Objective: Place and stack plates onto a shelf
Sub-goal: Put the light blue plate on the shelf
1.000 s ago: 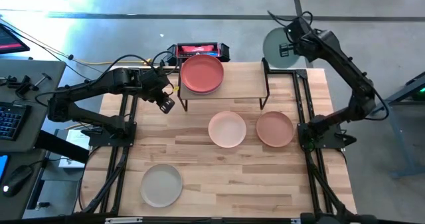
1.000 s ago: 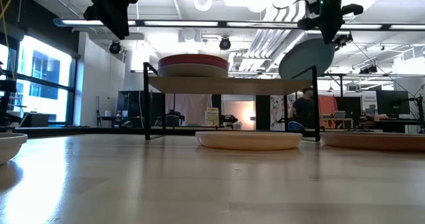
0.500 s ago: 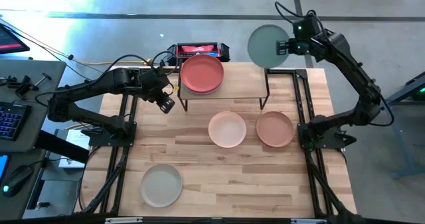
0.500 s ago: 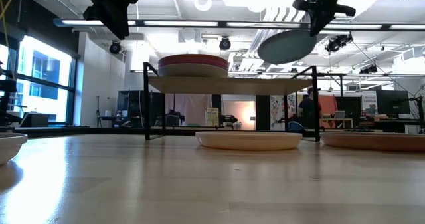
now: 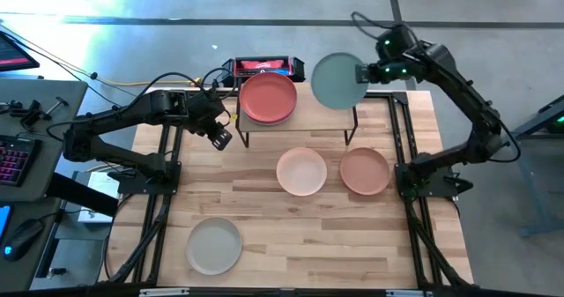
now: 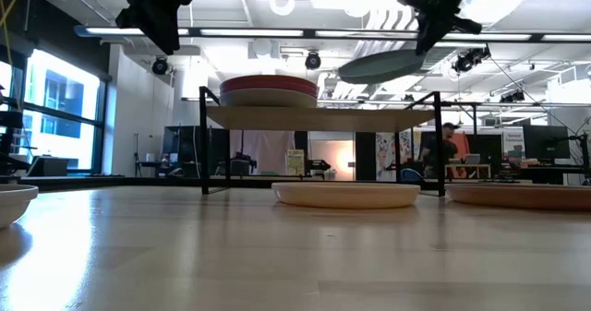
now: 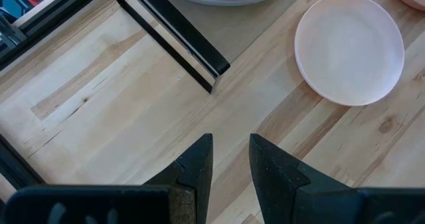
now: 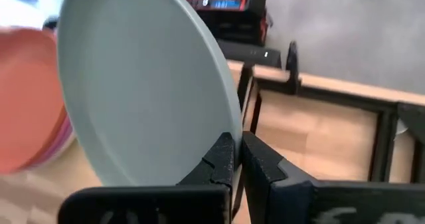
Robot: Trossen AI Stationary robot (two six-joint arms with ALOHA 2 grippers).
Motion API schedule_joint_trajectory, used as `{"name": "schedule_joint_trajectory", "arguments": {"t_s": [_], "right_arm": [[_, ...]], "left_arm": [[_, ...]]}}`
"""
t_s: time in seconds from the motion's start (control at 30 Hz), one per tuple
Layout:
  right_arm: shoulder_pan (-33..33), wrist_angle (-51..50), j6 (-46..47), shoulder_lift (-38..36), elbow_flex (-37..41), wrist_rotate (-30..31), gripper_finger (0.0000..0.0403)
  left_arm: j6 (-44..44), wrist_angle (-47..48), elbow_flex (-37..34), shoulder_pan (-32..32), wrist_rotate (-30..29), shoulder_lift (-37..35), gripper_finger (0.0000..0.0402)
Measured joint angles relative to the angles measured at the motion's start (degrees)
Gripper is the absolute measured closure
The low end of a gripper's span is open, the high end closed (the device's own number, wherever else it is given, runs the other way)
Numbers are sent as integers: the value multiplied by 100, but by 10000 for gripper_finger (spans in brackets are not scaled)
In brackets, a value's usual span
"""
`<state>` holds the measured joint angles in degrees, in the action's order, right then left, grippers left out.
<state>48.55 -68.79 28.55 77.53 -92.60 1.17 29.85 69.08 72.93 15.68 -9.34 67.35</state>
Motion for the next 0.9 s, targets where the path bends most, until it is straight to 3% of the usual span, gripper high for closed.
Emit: {"name": "schedule_joint_trajectory", "arguments": {"t_s": [0.27,0.9], "right_arm": [[-488,43,164,442,0,-33,403],[-467,13,-178,1455,4,-75,403]], "left_arm": [[-9,0,0,0,0,0,314],[-9,2,0,0,0,0,314]]}}
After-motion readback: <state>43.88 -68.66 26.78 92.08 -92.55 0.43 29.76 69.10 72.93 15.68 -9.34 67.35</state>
